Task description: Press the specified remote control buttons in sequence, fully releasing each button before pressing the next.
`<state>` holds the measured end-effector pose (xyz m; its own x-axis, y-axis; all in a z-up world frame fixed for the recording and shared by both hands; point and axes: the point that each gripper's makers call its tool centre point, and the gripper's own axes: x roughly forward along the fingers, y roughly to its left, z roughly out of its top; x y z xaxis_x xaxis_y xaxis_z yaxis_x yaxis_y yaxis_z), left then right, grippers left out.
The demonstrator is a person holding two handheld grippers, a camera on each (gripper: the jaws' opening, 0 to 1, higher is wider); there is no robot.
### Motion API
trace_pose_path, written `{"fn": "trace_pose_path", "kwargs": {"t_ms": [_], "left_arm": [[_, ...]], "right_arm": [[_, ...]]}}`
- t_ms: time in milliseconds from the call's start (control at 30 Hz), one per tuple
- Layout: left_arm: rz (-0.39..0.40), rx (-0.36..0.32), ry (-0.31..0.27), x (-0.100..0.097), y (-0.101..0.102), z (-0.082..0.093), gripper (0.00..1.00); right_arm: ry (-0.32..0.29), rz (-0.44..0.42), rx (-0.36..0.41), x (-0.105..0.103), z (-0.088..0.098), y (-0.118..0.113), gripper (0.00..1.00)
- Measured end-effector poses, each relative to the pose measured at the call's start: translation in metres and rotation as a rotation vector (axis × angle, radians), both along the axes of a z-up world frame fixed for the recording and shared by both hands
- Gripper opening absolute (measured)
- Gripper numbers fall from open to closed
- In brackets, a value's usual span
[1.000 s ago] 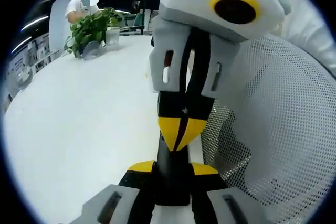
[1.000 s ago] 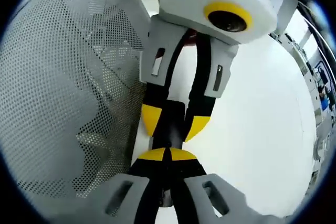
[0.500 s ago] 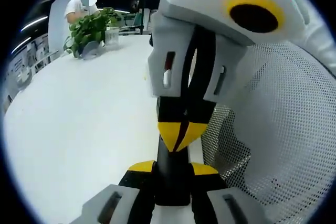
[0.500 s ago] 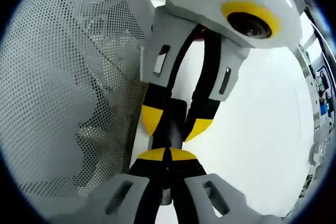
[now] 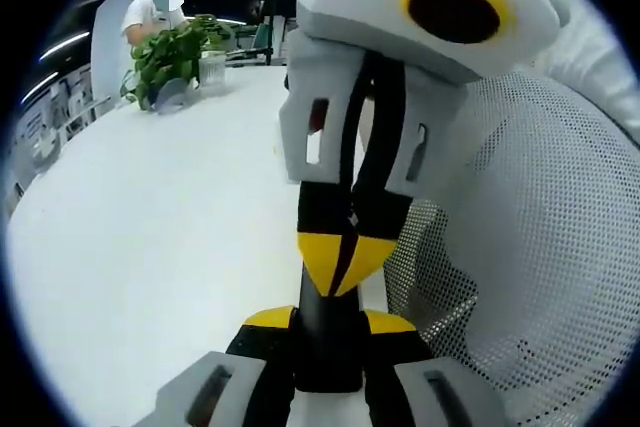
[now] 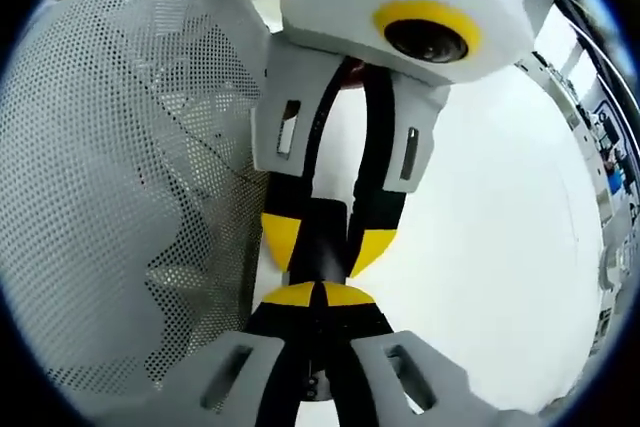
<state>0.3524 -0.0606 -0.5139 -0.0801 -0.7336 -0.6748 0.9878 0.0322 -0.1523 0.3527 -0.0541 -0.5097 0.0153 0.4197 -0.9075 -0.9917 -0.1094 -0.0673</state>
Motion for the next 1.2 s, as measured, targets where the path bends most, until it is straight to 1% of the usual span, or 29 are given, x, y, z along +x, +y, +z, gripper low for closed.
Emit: {"fn": "trace_pose_path", "kwargs": {"t_ms": [67,133,233,267,300,367,433,467,533,600,633,733,767,800,867,933,967,1033,1067,1100,1133,1167,1200], "left_arm": [[0.0,0.0,0.0,0.0,0.0,0.0,0.25],[0.001,-0.001,0.001,0.0,0.0,0.0,0.25],[0.002,-0.003,0.003,0.0,0.0,0.0,0.25],[0.002,-0.005,0.004,0.0,0.0,0.001,0.24],[0.003,-0.006,0.006,0.0,0.0,0.001,0.24],[0.006,-0.01,0.007,0.0,0.0,0.001,0.24],[0.011,-0.015,0.008,0.0,0.0,0.001,0.24],[0.015,-0.018,0.009,0.001,0.0,0.001,0.24],[0.018,-0.021,0.012,0.001,0.0,0.001,0.25],[0.016,-0.023,0.011,0.001,-0.001,0.001,0.25],[0.016,-0.022,0.011,0.0,0.0,0.001,0.25],[0.015,-0.023,0.01,0.0,0.0,0.001,0.25],[0.015,-0.025,0.011,0.0,0.0,0.001,0.25],[0.016,-0.025,0.011,0.0,0.0,0.001,0.25],[0.018,-0.028,0.014,0.0,0.0,0.002,0.25],[0.019,-0.03,0.016,0.0,0.0,0.002,0.25],[0.019,-0.03,0.017,0.0,0.0,0.002,0.25],[0.017,-0.028,0.014,0.0,0.0,0.002,0.25],[0.015,-0.026,0.011,-0.001,0.0,0.001,0.25],[0.011,-0.025,0.005,-0.001,0.0,0.001,0.25],[0.011,-0.025,0.006,-0.001,0.0,0.001,0.25],[0.01,-0.025,0.005,-0.001,0.0,0.001,0.25],[0.008,-0.025,0.003,0.0,0.0,0.001,0.25]], "right_arm": [[-0.008,0.017,-0.009,0.0,0.0,0.0,0.0],[0.0,0.015,-0.028,0.0,-0.001,0.001,0.0],[0.023,-0.002,-0.075,0.001,-0.002,0.001,0.0],[0.044,-0.03,-0.095,0.001,-0.002,0.0,0.0],[0.052,-0.045,-0.104,0.002,-0.003,0.0,0.0],[0.042,-0.014,-0.105,0.002,-0.002,0.0,0.0],[0.049,-0.023,-0.084,0.002,-0.002,-0.002,0.0],[0.078,-0.062,-0.042,0.002,-0.002,0.0,0.0],[0.126,-0.118,0.008,0.002,-0.001,-0.002,0.0],[0.174,-0.147,0.041,-0.001,0.001,-0.002,0.02],[0.188,-0.162,0.053,-0.002,0.001,-0.002,0.03],[0.143,-0.121,0.082,0.0,0.001,-0.006,0.02],[0.122,-0.115,0.08,0.001,0.001,-0.009,0.02],[0.116,-0.109,0.082,0.001,0.0,-0.012,0.02],[0.123,-0.115,0.099,0.001,0.001,-0.015,0.08],[0.115,-0.132,0.099,0.002,-0.001,-0.021,0.18],[0.116,-0.136,0.106,0.003,-0.001,-0.023,0.2],[0.124,-0.153,0.121,0.003,-0.002,-0.026,0.23],[0.137,-0.168,0.108,0.001,-0.004,-0.03,0.24],[0.135,-0.175,0.099,0.002,-0.007,-0.033,0.25],[0.107,-0.168,0.056,0.003,-0.012,-0.043,0.25],[0.102,-0.161,0.054,0.001,-0.015,-0.045,0.26],[0.084,-0.161,0.076,0.001,-0.014,-0.047,0.25]]}}
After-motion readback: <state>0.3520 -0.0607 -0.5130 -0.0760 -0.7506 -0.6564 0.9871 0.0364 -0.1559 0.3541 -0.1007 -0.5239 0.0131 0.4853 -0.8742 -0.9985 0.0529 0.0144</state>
